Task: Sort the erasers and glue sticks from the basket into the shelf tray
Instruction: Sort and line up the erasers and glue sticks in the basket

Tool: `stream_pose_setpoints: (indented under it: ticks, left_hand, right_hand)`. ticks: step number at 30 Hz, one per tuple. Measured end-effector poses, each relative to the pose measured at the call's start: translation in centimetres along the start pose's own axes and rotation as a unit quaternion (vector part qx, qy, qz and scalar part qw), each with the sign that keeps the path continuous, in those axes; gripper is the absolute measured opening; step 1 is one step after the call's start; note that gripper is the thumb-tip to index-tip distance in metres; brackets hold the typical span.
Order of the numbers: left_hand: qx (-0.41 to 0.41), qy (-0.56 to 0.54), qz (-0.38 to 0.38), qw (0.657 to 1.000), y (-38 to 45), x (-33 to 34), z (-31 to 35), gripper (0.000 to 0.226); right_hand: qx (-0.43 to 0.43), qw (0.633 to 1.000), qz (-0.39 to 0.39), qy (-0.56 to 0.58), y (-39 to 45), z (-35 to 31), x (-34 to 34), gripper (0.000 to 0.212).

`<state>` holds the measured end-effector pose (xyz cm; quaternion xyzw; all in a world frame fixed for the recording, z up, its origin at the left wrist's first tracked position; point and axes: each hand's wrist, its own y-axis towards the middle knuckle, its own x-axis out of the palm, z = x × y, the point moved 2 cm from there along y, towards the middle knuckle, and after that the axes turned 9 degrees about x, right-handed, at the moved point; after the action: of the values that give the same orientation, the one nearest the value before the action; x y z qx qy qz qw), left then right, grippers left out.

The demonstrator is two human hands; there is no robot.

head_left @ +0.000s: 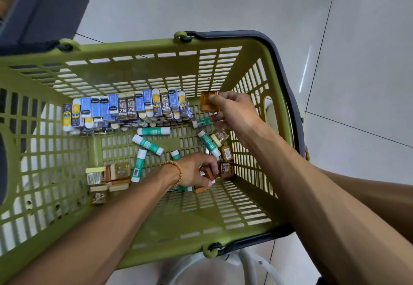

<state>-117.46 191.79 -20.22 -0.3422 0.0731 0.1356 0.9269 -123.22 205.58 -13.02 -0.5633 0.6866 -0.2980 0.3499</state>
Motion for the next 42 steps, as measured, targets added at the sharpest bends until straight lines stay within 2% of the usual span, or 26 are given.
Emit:
stream_pose_setpoints:
  ticks: [4, 9, 12, 14, 17, 20, 23, 26, 28, 31, 34, 38, 42]
  left_hand:
    - [-0.006, 0.011, -0.014, 1.000, -0.1, 0.1, -0.1, 0.046]
    - [-0.009, -0.112, 0.047, 0.993, -2.2, -1.3, 0.1, 0.039]
    - [-0.008, -0.144, 0.099, 0.985, -5.5, -2.4, 0.3, 0.034]
    - [-0.017, -0.164, 0.143, 0.976, -8.3, -3.1, -0.2, 0.031]
    - [-0.043, -0.210, 0.239, 0.947, -12.9, -4.2, -0.8, 0.032]
    - [-0.082, -0.272, 0.344, 0.895, -17.6, -4.9, -1.4, 0.034]
    - [-0.125, -0.260, 0.412, 0.865, -21.7, -4.9, -2.0, 0.034]
    - [-0.144, -0.243, 0.452, 0.846, -24.4, -4.1, -2.1, 0.033]
    - [-0.153, -0.236, 0.476, 0.833, -25.4, -3.5, -1.8, 0.033]
    - [-0.152, -0.242, 0.504, 0.815, -26.3, -2.9, -1.4, 0.033]
    - [-0.146, -0.282, 0.533, 0.785, -26.8, -2.7, -1.3, 0.033]
    - [-0.150, -0.315, 0.559, 0.752, -26.5, -2.7, -1.0, 0.032]
    - [-0.167, -0.287, 0.552, 0.765, -26.5, -2.6, -1.2, 0.032]
  right_hand:
    - [-0.001, 1.000, 0.001, 0.005, -0.2, 0.0, 0.0, 0.017]
    - [0.000, 1.000, -0.005, 0.006, -0.3, 0.2, 0.0, 0.016]
    - [0.002, 0.999, -0.039, -0.014, -0.9, 0.3, 0.6, 0.010]
    - [0.005, 0.998, -0.067, -0.020, -1.4, 0.4, 1.6, 0.013]
    - [0.002, 0.992, -0.118, -0.048, -1.6, 0.4, 3.8, 0.018]
    - [-0.008, 0.975, -0.176, -0.134, -1.4, 1.0, 6.6, 0.017]
    - [-0.006, 0.953, -0.214, -0.214, -1.0, 2.1, 9.6, 0.016]
    - [-0.030, 0.922, -0.246, -0.296, -0.3, 3.2, 12.6, 0.008]
    - [-0.036, 0.913, -0.261, -0.311, 0.0, 4.0, 14.4, 0.004]
    - [-0.054, 0.905, -0.248, -0.341, 0.2, 5.2, 16.6, 0.014]
    - [-0.058, 0.902, -0.248, -0.348, 0.6, 6.4, 18.4, 0.014]
    - [-0.136, 0.870, -0.242, -0.408, 0.8, 6.9, 20.4, 0.011]
    - [-0.170, 0.854, -0.226, -0.437, 0.6, 7.1, 21.2, 0.011]
